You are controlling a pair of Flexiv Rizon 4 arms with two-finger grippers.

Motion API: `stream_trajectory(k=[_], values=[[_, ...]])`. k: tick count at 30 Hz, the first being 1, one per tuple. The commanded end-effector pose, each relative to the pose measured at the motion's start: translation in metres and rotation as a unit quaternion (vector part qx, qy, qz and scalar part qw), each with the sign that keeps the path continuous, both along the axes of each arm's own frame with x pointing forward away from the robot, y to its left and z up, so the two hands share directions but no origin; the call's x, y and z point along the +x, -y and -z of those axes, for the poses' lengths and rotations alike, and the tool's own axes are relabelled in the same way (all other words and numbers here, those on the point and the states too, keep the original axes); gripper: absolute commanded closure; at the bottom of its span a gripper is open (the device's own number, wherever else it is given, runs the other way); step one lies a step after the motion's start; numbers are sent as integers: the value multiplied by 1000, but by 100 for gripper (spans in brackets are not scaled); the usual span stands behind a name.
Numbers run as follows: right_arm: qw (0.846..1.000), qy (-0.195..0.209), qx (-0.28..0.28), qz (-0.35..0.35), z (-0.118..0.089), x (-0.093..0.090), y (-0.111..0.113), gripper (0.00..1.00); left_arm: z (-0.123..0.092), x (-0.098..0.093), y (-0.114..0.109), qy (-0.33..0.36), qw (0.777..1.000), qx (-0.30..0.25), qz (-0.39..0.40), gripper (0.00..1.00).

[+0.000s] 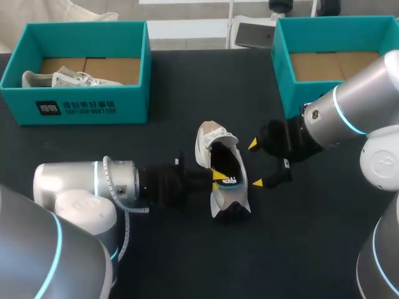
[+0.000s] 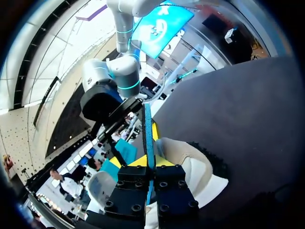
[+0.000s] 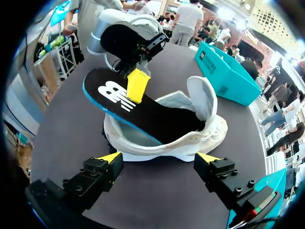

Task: Take the shoe out of the shoebox, open the shoe tongue, remove and reinsert the insole, then place the shoe into the shoebox

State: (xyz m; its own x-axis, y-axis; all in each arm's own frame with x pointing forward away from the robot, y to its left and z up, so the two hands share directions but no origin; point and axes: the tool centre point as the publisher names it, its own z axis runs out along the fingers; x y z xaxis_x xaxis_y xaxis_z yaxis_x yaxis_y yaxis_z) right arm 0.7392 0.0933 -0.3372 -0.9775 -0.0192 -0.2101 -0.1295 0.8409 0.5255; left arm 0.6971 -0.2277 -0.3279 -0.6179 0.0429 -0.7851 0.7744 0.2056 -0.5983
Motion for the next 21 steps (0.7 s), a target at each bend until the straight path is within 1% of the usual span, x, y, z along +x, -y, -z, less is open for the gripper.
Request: stream_trajectory(k=[1, 4, 9, 11, 13, 15, 16, 17, 21], values=[[1000, 1, 0, 1, 1, -1, -1, 0, 13, 14, 14, 7, 1000, 3, -4, 100], [1000, 1, 0, 1, 1, -1, -1, 0, 17, 26, 11, 15, 1000, 3, -8, 100], [1000, 1, 0, 1, 1, -1, -1, 0, 21, 39, 4, 26, 999, 20, -11, 100], [1000, 1, 0, 1, 1, -1, -1, 0, 22, 41, 1, 24, 999, 25, -13, 100], [1000, 1, 0, 1, 1, -1, -1, 0, 19, 40, -1, 23, 999, 23, -17, 100], [1000, 1, 0, 1, 1, -1, -1, 0, 12, 36, -3, 23, 999, 16, -22, 78], [1000, 1, 0, 1, 1, -1, -1, 0, 9, 35, -3, 24, 999, 15, -22, 78], [1000, 1, 0, 1, 1, -1, -1, 0, 6, 33, -3, 26, 999, 12, -21, 73], [1000, 1, 0, 1, 1, -1, -1, 0, -4, 26, -3, 31, 999, 7, -14, 71]])
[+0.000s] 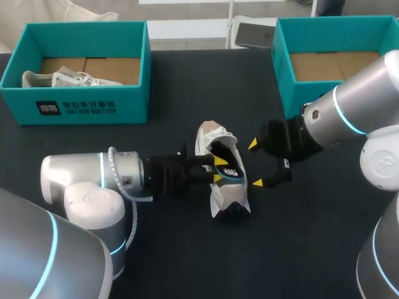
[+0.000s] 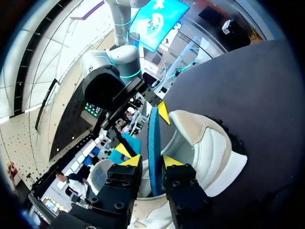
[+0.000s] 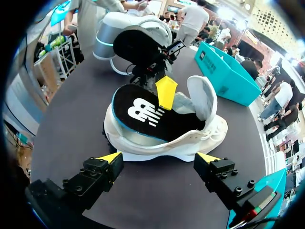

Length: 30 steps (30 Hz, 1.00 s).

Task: Take the shoe out of the shoebox, open the shoe tongue, remove and reinsert the insole, then place the shoe into the shoebox

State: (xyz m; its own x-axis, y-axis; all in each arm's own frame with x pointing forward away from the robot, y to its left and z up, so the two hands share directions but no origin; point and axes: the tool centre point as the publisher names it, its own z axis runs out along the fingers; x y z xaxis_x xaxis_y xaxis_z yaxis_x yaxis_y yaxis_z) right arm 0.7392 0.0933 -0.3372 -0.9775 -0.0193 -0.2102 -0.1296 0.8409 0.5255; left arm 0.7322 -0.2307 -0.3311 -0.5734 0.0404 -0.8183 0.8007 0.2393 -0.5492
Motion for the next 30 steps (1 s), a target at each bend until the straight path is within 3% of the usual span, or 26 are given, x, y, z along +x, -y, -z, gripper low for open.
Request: stream_trajectory(k=[1, 9, 11, 13, 14, 23, 29, 30], values=[[1000, 1, 0, 1, 1, -1, -1, 0, -9, -12, -6, 4, 1000, -2, 4, 73], [1000, 1, 0, 1, 1, -1, -1, 0, -15, -29, 1, 11, 1000, -2, 19, 77], [1000, 1, 0, 1, 1, -1, -1, 0, -14, -30, 3, 11, 1000, -2, 20, 82], [1000, 1, 0, 1, 1, -1, -1, 0, -9, -30, 6, 7, 1000, -2, 22, 99], [1000, 1, 0, 1, 1, -1, -1, 0, -6, -28, 7, 6, 1000, -1, 22, 100], [1000, 1, 0, 1, 1, -1, -1, 0, 16, -7, 5, 12, 999, 22, 29, 100], [1000, 1, 0, 1, 1, -1, -1, 0, 21, -2, -2, 7, 999, 29, 20, 100], [1000, 1, 0, 1, 1, -1, -1, 0, 20, -4, -2, 6, 999, 29, 20, 95]])
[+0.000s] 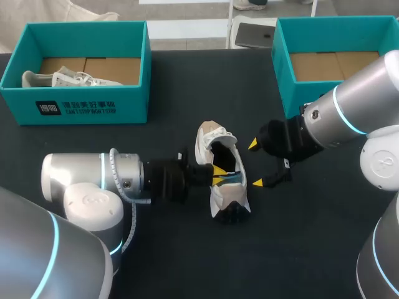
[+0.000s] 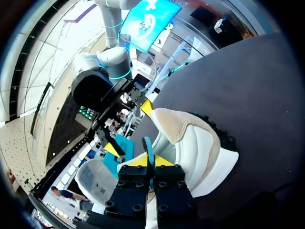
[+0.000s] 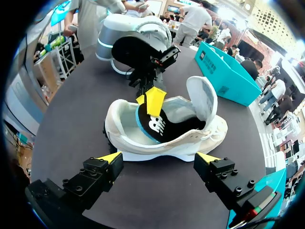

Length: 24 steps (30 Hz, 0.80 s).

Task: Take the shoe out of the shoebox, open the shoe tongue, remove and reinsert the insole, then place the shoe into the shoebox

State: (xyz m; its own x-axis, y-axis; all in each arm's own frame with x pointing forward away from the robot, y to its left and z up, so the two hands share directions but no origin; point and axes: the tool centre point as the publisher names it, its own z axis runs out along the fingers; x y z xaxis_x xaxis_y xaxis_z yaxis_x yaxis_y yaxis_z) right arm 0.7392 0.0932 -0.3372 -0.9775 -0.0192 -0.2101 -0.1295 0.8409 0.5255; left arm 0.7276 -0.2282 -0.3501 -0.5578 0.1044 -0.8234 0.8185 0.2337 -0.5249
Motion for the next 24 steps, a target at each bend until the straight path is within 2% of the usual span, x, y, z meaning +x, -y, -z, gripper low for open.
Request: stream_trajectory(k=[1, 2, 4, 5, 13, 24], values=[[1000, 1, 0, 1, 1, -1, -1, 0, -2, -1, 1, -3, 1000, 1, 0, 70], [1000, 1, 0, 1, 1, -1, -1, 0, -5, -2, 1, -3, 1000, -5, -1, 56], [1000, 1, 0, 1, 1, -1, -1, 0, -12, -4, 1, -2, 1000, -8, 0, 50], [1000, 1, 0, 1, 1, -1, -1, 0, -15, -6, 0, -1, 1000, -10, 1, 42], [1000, 1, 0, 1, 1, -1, -1, 0, -48, -17, -9, 7, 1000, -15, 14, 35], [1000, 1, 0, 1, 1, -1, -1, 0, -81, -21, -17, 11, 999, -8, 38, 32]])
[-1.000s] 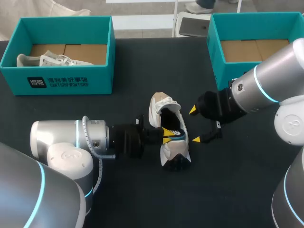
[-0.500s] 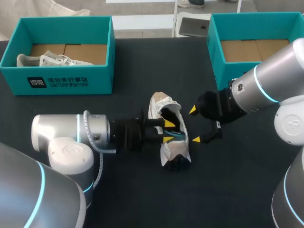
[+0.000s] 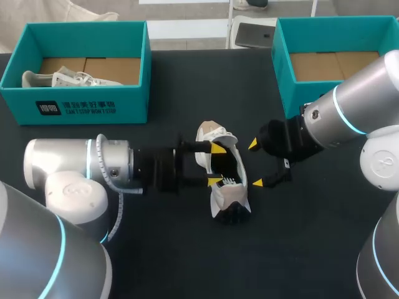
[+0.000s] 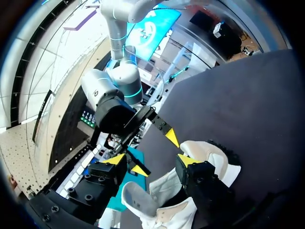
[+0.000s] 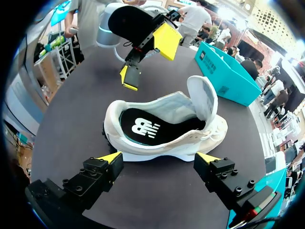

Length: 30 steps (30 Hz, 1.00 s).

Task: Take the shoe out of the shoebox, open the shoe tongue, remove and reinsert the insole, then place the shoe into the shoebox

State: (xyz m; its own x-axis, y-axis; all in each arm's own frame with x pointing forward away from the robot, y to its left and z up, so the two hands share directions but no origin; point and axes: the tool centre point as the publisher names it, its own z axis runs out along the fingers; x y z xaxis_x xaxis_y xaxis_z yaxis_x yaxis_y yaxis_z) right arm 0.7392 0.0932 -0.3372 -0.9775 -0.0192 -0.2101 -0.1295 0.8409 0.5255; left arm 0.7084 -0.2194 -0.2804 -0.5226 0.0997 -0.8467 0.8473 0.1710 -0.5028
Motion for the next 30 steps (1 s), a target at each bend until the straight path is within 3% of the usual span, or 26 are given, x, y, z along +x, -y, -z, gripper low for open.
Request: stream_trajectory(k=[1, 6, 11, 15, 17, 18, 19, 22, 30], values=[[1000, 1, 0, 1, 1, -1, -1, 0, -14, -2, -7, -8, 1000, 11, 17, 33], [1000, 1, 0, 1, 1, -1, -1, 0, -32, 0, -5, -27, 998, 28, 44, 35], [1000, 1, 0, 1, 1, -1, -1, 0, -55, 13, -4, -13, 995, 65, 73, 29], [1000, 1, 0, 1, 1, -1, -1, 0, -70, 20, -1, -17, 980, 143, 140, 32], [1000, 1, 0, 1, 1, -1, -1, 0, -74, 26, -2, -18, 960, 212, 181, 7], [1000, 1, 0, 1, 1, -1, -1, 0, -77, 29, -2, -28, 952, 232, 198, 0], [1000, 1, 0, 1, 1, -1, -1, 0, -80, 32, -3, -20, 941, 263, 211, 0], [1000, -9, 3, 0, -9, 0, 15, 0, -90, 39, -7, -31, 912, 332, 239, 0], [1000, -27, -6, 1, -49, 1, 64, 0, -90, 39, -7, -31, 912, 332, 239, 0]])
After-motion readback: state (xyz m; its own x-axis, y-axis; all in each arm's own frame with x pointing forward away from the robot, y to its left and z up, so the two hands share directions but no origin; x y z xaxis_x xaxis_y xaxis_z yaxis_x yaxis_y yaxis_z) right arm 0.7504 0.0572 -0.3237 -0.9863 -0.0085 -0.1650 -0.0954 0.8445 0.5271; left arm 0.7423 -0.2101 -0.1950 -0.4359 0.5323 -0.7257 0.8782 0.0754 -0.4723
